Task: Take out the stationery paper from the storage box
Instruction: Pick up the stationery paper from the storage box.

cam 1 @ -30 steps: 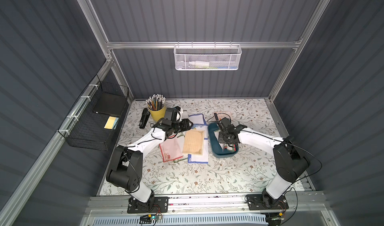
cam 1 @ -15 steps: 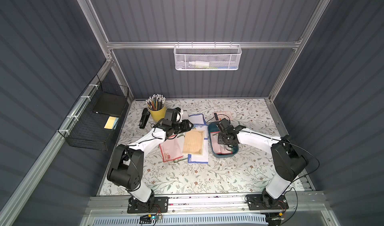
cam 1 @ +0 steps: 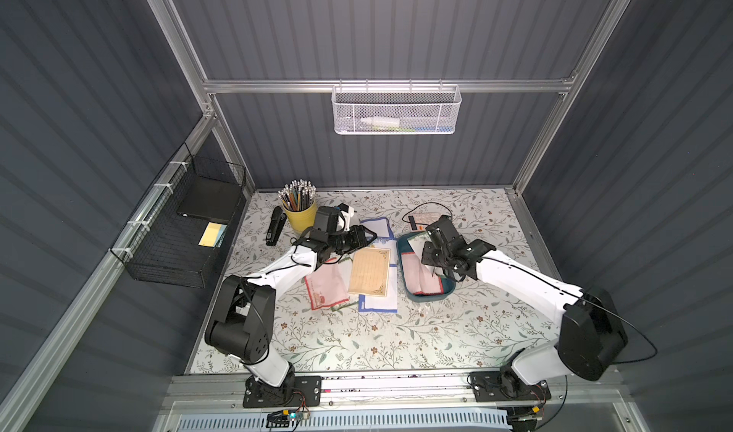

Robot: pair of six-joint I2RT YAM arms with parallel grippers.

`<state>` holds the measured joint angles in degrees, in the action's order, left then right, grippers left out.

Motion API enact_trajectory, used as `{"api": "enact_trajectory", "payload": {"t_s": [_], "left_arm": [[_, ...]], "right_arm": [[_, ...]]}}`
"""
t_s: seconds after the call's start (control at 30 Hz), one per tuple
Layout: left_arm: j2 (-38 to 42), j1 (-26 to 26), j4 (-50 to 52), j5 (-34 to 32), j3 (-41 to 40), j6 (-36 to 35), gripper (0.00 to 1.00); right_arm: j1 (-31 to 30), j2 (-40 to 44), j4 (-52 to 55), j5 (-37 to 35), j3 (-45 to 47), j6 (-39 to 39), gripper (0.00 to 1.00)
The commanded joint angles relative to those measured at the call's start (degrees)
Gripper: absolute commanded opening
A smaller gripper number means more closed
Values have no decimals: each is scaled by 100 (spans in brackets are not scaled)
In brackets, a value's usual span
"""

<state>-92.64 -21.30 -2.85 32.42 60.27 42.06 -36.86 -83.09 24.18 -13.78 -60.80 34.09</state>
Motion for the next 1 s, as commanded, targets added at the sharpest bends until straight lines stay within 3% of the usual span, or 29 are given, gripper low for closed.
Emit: {"api": "enact_trajectory", "payload": {"t_s": [0.0, 0.3, 0.97], "left_arm": [[120, -200, -291, 151, 88, 516, 53], [-229, -964, -829, -25, 487, 896, 52], [-852, -1301, -1033, -214, 748, 953, 50]], "right_arm": [[-13, 328, -376, 1, 267, 35, 0], [-90, 382, -647, 345, 230, -5, 0], [-162, 429, -927, 776, 217, -112, 0]]}}
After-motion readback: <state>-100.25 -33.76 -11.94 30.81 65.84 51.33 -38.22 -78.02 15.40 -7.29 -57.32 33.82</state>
